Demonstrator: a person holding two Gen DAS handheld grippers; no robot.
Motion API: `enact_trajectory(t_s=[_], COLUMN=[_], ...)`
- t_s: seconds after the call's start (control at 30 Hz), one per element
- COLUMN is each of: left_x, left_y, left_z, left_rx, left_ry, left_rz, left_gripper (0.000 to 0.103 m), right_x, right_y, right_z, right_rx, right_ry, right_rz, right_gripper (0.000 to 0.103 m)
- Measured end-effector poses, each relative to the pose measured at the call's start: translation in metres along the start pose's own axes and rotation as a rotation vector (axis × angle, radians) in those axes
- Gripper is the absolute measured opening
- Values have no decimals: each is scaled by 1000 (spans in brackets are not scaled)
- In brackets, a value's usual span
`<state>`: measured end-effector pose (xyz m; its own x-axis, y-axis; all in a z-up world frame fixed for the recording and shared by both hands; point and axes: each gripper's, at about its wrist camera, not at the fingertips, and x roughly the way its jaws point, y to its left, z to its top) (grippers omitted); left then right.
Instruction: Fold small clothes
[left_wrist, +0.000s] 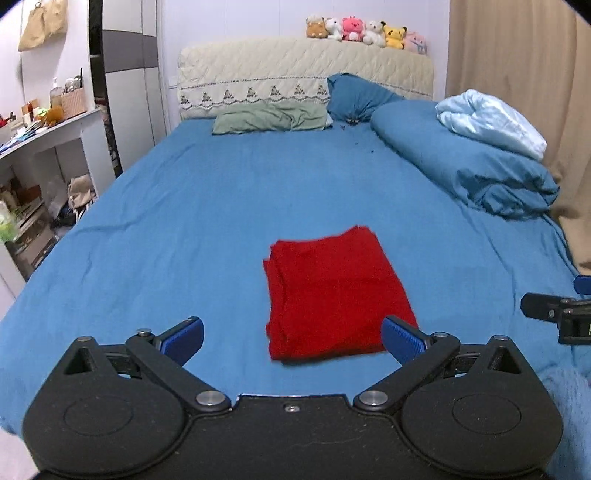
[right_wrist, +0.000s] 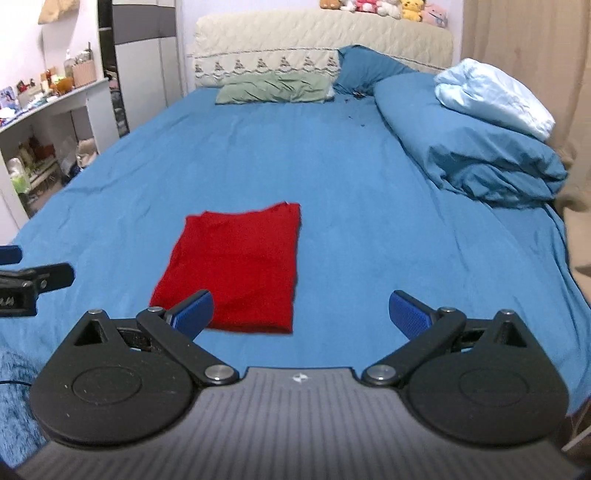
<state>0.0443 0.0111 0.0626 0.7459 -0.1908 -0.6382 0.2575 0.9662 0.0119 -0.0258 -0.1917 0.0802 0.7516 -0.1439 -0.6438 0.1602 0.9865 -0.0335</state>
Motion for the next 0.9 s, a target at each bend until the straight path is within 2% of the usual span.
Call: enact_trajectory(t_s=[0.17,0.33,0.9], left_x=[0,4,5], left_y=[-1,-7,-14], left_z=[-20,-28,-29], left_rx=[4,14,37], left_ry=[14,27,12], left_rz=[8,10,27], left_gripper=[103,103,103], right_x=[0,5,7], right_y=[-1,-2,0], right_z=[-27,-42,-44], right_rx=[37,50,48], right_ry=[58,107,126], right_rz=[-19,-20,-36], right_gripper=[103,103,103])
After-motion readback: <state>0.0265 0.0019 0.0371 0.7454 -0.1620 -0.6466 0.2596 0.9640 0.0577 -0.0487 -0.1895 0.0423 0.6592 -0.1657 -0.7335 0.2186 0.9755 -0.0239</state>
